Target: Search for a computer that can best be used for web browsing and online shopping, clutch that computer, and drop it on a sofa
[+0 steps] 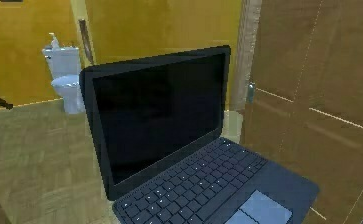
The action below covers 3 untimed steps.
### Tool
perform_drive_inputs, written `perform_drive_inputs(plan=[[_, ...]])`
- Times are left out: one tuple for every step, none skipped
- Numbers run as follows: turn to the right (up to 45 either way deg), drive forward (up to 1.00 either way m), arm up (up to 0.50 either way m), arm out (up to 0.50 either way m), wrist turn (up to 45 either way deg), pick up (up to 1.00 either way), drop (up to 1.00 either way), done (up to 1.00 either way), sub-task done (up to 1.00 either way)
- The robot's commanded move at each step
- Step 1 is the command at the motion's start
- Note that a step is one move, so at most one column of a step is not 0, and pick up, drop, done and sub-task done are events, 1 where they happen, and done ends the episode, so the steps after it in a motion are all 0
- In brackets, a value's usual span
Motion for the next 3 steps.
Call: perform_drive_inputs(plan=[[-3.0,0.00,0.00,0.00,0.0,0.00,0.00,0.00,0.00],[0.0,1.00,0.00,0.00,0.0,0.00,0.00,0.00,0.00],[0.0,0.50,0.00,0.00,0.0,0.00,0.00,0.00,0.00]])
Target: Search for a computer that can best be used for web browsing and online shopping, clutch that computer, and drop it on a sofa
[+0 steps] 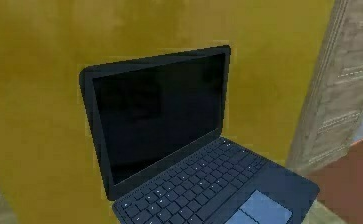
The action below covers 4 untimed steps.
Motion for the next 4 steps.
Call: perform_drive_inputs(plan=[[36.0,0.00,0.00,0.00,0.0,0.00,0.00,0.00,0.00],[0.0,1.00,0.00,0.00,0.0,0.00,0.00,0.00,0.00],[45.0,0.00,0.00,0.00,0.0,0.00,0.00,0.00,0.00],[9.0,0.00,0.00,0.00,0.0,0.00,0.00,0.00,0.00]])
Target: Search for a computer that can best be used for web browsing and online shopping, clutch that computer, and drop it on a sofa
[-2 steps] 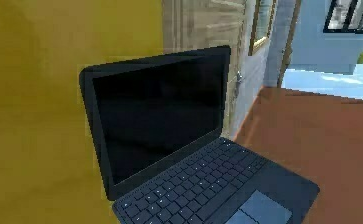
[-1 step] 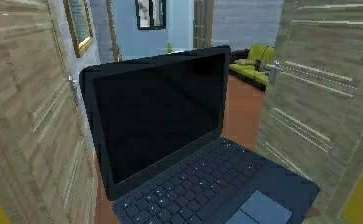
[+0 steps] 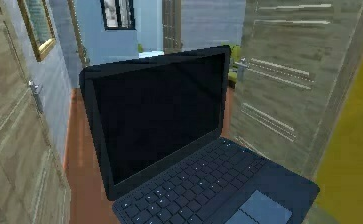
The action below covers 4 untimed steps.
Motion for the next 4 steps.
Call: perform_drive_inputs(plan=[[0.0,1.00,0.00,0.00,0.0,0.00,0.00,0.00,0.00],[0.0,1.00,0.00,0.00,0.0,0.00,0.00,0.00,0.00],[12.0,0.00,0.00,0.00,0.0,0.00,0.00,0.00,0.00],[0.0,1.00,0.00,0.00,0.0,0.00,0.00,0.00,0.00]])
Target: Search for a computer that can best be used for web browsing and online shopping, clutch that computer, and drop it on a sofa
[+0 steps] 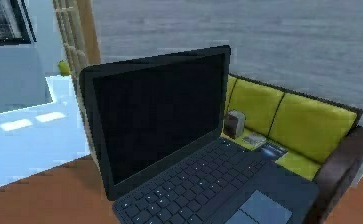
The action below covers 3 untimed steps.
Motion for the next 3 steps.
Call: perform_drive_inputs(plan=[[0.0,1.00,0.00,0.00,0.0,0.00,0.00,0.00,0.00],[12.0,0.00,0.00,0.00,0.0,0.00,0.00,0.00,0.00],[0.0,0.20,0.00,0.00,0.0,0.00,0.00,0.00,0.00]])
